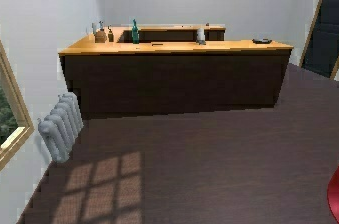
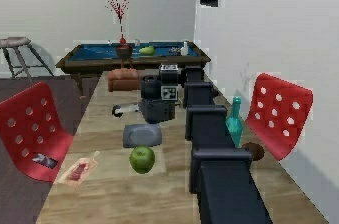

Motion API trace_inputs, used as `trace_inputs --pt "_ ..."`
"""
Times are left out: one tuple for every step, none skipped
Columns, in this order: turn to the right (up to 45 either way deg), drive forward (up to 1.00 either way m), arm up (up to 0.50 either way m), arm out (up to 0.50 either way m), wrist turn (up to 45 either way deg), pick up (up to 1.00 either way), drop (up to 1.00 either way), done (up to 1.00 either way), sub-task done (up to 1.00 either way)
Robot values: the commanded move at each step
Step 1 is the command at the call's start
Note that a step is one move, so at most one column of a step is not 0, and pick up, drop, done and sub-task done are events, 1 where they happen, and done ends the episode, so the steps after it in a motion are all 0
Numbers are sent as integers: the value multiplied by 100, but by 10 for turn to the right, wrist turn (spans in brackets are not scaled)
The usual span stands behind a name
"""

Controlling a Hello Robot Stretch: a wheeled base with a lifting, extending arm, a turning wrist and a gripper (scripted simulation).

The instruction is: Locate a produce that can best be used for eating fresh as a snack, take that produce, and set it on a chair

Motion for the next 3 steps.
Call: trace_inputs --pt "0 0 -26 0 0 0 0 0 0" --pt "0 0 0 0 0 100 0 0 0" --pt "0 0 10 0 0 0 0 0 0"
